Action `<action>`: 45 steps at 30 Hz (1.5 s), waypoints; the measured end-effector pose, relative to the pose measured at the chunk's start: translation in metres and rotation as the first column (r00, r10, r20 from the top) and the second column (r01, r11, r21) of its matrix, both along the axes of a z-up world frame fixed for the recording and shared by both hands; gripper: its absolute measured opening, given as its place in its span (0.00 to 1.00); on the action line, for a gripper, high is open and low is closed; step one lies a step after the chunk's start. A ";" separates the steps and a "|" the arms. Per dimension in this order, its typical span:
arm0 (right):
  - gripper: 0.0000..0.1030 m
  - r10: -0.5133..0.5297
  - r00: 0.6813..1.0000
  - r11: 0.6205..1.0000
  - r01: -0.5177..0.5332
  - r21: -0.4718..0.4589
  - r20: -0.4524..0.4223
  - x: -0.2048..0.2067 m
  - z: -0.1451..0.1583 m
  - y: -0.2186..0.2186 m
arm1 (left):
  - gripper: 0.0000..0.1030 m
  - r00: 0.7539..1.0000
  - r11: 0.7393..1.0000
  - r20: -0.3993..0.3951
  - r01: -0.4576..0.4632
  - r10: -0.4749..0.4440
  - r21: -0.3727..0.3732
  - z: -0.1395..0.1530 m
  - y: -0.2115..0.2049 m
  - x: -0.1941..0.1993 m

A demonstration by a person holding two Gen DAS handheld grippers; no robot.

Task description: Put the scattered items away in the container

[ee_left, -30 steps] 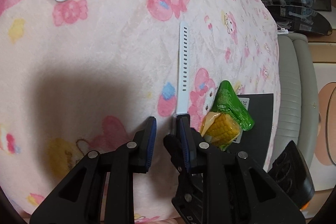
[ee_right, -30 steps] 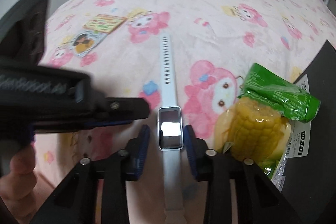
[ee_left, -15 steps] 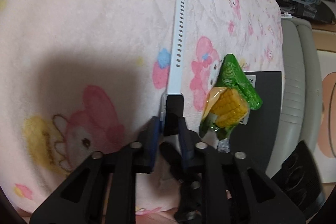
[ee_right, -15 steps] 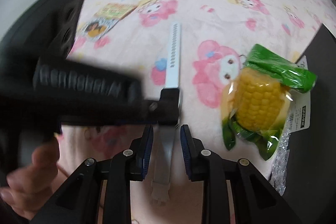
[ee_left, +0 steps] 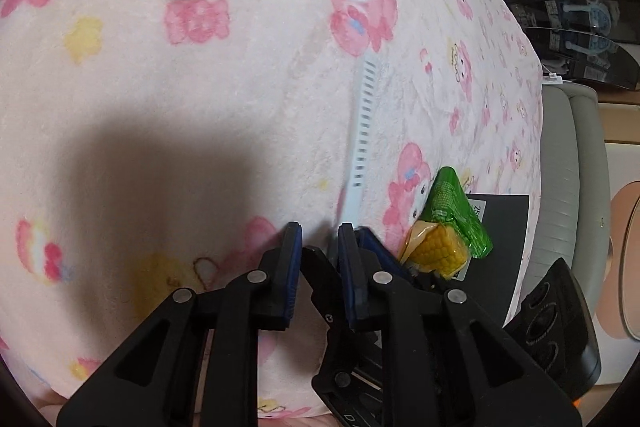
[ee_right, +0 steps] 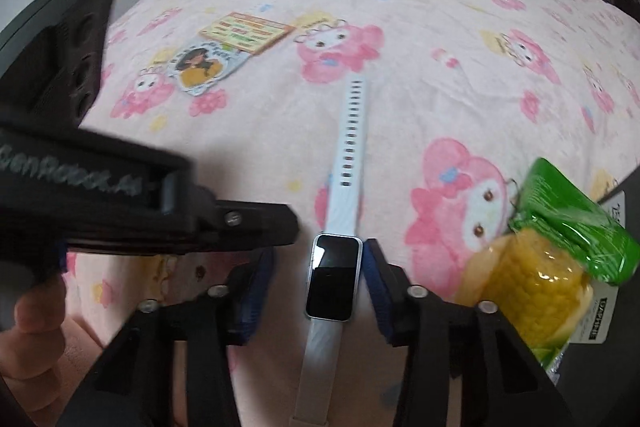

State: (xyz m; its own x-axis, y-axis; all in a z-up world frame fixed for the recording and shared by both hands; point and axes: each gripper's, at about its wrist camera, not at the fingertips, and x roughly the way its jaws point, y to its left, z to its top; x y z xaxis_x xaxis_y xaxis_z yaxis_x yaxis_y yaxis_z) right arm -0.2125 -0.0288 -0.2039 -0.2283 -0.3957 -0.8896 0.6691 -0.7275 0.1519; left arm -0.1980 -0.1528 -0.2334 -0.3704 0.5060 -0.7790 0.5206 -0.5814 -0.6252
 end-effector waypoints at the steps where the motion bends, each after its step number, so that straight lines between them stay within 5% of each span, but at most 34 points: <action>1: 0.31 0.013 1.000 1.000 -0.013 -0.009 0.008 0.002 0.000 0.000 | 0.16 1.000 1.000 -0.003 0.002 -0.002 0.000 0.000 0.001 -0.001; 8: 0.29 0.109 0.994 0.994 -0.109 -0.024 0.025 0.024 0.005 0.000 | 0.18 1.000 1.000 0.011 0.023 -0.023 -0.013 -0.005 0.005 -0.004; 16: 0.29 0.030 0.996 0.999 -0.034 0.043 0.081 0.041 -0.005 0.010 | 0.14 0.999 0.999 0.030 0.043 -0.043 -0.002 -0.006 0.016 0.003; 27: 0.29 -0.066 0.995 0.965 0.084 0.248 -0.079 0.048 -0.001 0.031 | 0.14 0.998 0.999 0.058 0.035 -0.036 0.005 -0.008 0.015 0.014; 34: 0.30 -0.064 0.998 0.979 0.067 0.191 -0.023 0.054 0.004 0.043 | 0.15 1.000 0.989 -0.006 -0.004 0.005 0.149 -0.014 0.012 0.005; 45: 0.30 -0.201 0.979 0.968 0.198 0.154 0.004 0.072 0.002 0.071 | 0.06 1.000 0.996 -0.004 0.007 -0.007 0.094 -0.012 0.021 -0.001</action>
State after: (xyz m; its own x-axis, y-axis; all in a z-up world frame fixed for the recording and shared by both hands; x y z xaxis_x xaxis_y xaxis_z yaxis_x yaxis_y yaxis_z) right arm -0.1403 0.0421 -0.2015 -0.2709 -0.2037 -0.9408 0.5057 -0.8617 0.0409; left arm -0.1985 -0.1317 -0.2456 -0.3693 0.5795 -0.7265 0.5142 -0.5238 -0.6791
